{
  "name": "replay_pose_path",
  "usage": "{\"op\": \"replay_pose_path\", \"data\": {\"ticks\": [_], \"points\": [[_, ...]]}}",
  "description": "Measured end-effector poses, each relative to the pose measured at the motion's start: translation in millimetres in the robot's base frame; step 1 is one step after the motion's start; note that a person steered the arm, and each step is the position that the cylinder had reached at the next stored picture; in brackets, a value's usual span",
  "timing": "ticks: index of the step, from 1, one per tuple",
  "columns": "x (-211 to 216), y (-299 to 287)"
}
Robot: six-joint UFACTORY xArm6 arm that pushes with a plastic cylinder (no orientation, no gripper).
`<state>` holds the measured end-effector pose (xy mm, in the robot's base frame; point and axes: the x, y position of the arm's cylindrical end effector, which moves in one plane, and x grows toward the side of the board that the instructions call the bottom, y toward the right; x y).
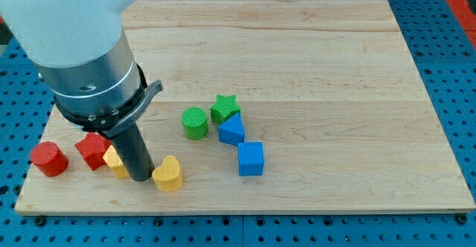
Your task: Push the heart parallel to the hexagon
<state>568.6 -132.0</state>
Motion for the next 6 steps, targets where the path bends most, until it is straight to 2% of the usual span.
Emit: {"op": "replay_pose_path", "data": {"ticks": [1,2,3,4,6], "points": [[31.0,-9.4],[49.0,7.7],[16.5,58.7],[-18.8,78.4],[30.7,13.0]]}}
